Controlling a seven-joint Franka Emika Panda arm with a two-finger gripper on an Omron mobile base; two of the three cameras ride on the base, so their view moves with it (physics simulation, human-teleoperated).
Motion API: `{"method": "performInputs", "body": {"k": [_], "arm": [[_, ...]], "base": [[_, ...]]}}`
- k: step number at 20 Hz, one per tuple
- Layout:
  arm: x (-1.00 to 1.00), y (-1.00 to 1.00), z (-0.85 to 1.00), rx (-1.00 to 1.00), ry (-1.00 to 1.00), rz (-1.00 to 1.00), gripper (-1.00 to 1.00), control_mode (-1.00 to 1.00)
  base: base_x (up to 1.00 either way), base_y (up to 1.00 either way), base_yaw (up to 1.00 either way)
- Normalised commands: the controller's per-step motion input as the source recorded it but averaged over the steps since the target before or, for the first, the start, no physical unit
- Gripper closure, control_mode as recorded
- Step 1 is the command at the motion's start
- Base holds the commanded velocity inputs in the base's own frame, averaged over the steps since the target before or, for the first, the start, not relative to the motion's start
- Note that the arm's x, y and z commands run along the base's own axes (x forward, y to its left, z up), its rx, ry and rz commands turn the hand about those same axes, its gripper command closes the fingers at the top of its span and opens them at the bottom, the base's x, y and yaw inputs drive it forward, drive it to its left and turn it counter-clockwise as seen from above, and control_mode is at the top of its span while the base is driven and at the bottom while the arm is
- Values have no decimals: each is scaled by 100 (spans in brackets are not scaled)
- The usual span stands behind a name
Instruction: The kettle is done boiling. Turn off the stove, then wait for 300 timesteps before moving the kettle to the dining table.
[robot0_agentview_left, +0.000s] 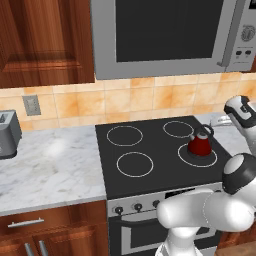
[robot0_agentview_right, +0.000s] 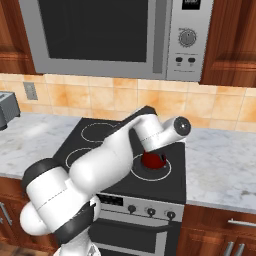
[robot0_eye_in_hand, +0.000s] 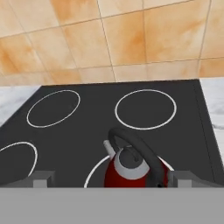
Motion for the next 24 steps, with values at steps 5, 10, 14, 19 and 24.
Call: {"method": "performInputs", "body": {"k": [5,10,14,19,24], "arm": [[35,0,-1,-5,11,0,-100,-100],[23,0,-6,-5,8,0,-100,-100],[-2,0,-7,-5,0,0,-100,-100],[-6,0,-4,-8,0,1,-100,-100],[16,5,-5,-8,6,4,-100,-100]], "base": [[0,0,0],[0,0,0],[0,0,0],[0,0,0],[0,0,0]]}}
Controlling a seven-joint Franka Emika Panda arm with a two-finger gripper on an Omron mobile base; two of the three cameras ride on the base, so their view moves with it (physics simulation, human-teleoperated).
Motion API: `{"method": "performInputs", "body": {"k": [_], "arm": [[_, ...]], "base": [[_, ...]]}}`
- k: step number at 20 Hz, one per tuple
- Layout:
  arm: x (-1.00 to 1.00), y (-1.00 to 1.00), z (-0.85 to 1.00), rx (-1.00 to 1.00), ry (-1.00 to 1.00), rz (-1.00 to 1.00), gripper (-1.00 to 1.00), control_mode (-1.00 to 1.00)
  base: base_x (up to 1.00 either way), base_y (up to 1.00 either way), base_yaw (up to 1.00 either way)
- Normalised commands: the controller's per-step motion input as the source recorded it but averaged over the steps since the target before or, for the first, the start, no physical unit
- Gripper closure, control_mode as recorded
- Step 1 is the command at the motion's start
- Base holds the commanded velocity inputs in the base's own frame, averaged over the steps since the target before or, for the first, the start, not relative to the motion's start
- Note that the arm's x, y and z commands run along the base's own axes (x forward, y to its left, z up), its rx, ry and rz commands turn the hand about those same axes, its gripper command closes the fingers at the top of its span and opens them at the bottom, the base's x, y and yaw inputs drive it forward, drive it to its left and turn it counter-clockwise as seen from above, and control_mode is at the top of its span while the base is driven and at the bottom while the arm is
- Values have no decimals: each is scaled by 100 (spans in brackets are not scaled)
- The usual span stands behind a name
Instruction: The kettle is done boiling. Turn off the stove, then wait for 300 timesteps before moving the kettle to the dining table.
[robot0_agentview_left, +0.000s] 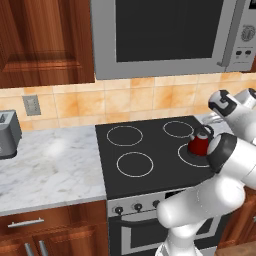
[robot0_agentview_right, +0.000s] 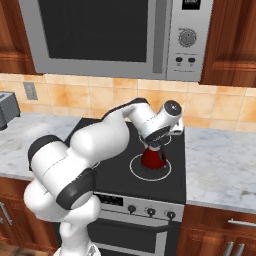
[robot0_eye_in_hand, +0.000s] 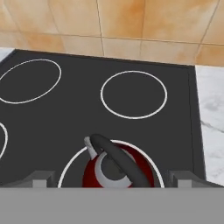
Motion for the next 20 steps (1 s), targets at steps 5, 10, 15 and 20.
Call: {"method": "performInputs", "body": {"k": [5,10,15,20], "arm": [[7,5,-11,-8,5,7,-100,-100],[0,3,-13,-8,2,8,-100,-100],[3,4,-8,-8,1,8,-100,-100],[18,11,-1,-8,4,7,-100,-100]], "base": [[0,0,0],[0,0,0],[0,0,0],[0,0,0]]}}
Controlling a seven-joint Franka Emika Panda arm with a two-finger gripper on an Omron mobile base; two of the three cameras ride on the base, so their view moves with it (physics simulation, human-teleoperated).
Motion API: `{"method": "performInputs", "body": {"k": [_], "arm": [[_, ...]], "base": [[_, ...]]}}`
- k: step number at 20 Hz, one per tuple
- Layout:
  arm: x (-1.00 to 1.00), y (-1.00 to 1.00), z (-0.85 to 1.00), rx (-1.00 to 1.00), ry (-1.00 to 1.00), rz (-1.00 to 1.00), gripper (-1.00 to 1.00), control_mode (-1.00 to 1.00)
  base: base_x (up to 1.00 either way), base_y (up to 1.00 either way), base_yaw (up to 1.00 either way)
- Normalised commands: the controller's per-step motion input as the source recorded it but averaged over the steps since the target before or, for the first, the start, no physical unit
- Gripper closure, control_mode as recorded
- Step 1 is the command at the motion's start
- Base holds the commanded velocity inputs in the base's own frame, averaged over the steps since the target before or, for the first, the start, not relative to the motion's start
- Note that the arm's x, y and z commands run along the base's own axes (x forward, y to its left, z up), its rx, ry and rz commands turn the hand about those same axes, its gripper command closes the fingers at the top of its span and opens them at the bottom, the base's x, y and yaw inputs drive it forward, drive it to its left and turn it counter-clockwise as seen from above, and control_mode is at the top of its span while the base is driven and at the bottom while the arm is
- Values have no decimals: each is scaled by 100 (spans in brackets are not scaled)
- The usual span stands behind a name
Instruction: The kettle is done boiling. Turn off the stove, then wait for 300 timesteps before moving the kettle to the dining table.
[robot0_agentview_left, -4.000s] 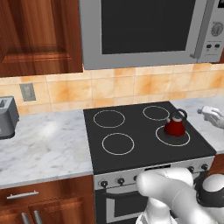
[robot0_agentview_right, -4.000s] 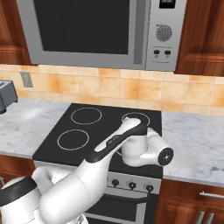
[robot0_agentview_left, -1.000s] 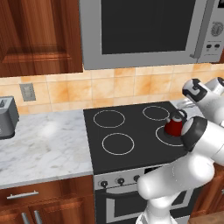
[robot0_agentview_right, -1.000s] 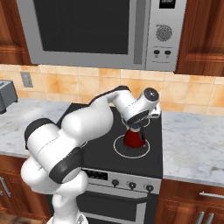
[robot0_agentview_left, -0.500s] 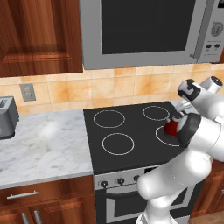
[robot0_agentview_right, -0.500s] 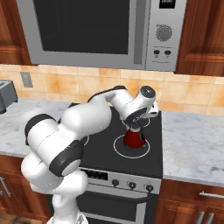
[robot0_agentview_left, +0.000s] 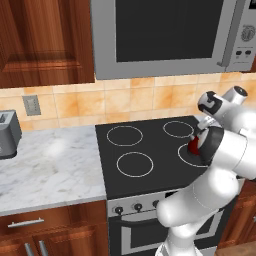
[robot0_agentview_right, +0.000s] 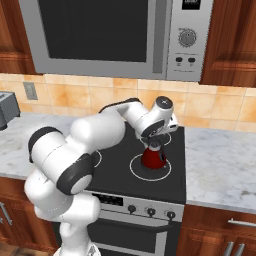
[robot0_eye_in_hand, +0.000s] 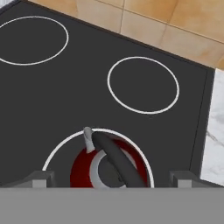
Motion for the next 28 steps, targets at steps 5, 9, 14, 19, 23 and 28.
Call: {"method": "performInputs", "body": {"k": [5,9,14,19,23,28], "arm": [[12,13,-3,-8,3,5,-100,-100],[0,9,-10,-7,0,4,-100,-100],[1,6,-10,-8,0,3,-100,-100],[5,4,-10,-8,1,2,-100,-100],[3,1,-11,-9,1,2,-100,-100],[3,0,-5,-9,0,1,-100,-100]], "base": [[0,0,0],[0,0,0],[0,0,0],[0,0,0],[0,0,0],[0,0,0]]}}
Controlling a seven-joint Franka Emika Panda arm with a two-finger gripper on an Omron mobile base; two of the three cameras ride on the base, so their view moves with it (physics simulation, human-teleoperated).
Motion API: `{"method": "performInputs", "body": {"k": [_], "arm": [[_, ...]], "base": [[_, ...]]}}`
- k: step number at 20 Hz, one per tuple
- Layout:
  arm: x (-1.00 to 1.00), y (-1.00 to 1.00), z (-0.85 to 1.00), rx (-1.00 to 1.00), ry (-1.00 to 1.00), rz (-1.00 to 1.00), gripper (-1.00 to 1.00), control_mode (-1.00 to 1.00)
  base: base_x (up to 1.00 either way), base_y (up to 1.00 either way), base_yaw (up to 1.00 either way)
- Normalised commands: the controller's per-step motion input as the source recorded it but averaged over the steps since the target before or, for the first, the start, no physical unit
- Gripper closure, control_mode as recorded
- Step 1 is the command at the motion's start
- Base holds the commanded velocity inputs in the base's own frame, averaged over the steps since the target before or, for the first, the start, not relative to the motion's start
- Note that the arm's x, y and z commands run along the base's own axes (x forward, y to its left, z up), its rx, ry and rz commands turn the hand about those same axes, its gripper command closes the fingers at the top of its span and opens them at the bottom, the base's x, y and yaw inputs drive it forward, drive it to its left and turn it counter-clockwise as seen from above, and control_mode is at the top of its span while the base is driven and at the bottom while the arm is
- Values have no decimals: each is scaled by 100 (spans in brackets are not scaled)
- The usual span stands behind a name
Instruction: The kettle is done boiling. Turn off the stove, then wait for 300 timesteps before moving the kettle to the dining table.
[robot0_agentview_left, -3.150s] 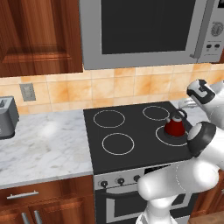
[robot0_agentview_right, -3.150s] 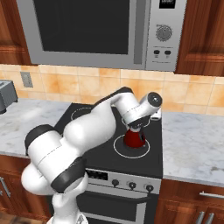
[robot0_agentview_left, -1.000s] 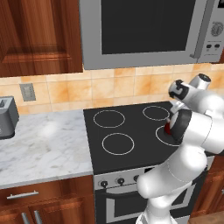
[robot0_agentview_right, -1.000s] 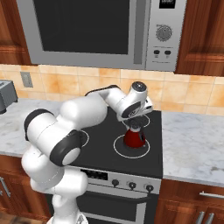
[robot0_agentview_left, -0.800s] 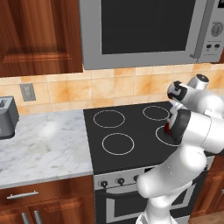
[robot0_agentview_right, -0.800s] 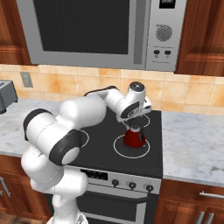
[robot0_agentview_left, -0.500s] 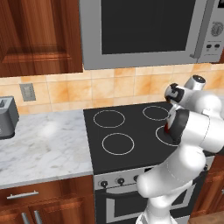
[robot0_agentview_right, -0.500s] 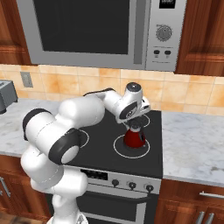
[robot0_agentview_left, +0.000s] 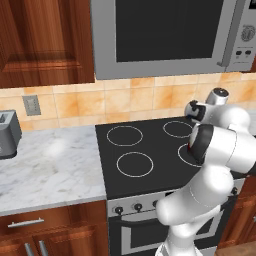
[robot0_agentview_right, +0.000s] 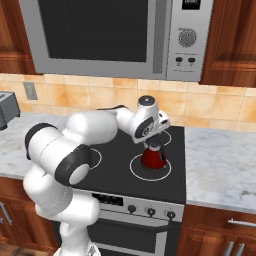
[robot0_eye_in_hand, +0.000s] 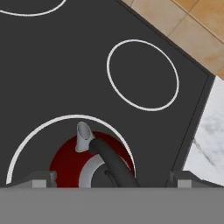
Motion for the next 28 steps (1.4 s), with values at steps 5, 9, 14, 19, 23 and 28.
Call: {"method": "performInputs", "body": {"k": [5,9,14,19,23,28], "arm": [[7,0,0,-8,0,1,-100,-100],[9,0,-4,-7,2,0,-100,-100],[3,0,-8,-4,2,0,-100,-100],[1,0,-1,0,3,0,-100,-100],[10,0,0,0,4,0,-100,-100],[18,0,-1,0,7,0,-100,-100]], "base": [[0,0,0],[0,0,0],[0,0,0],[0,0,0],[0,0,0],[0,0,0]]}}
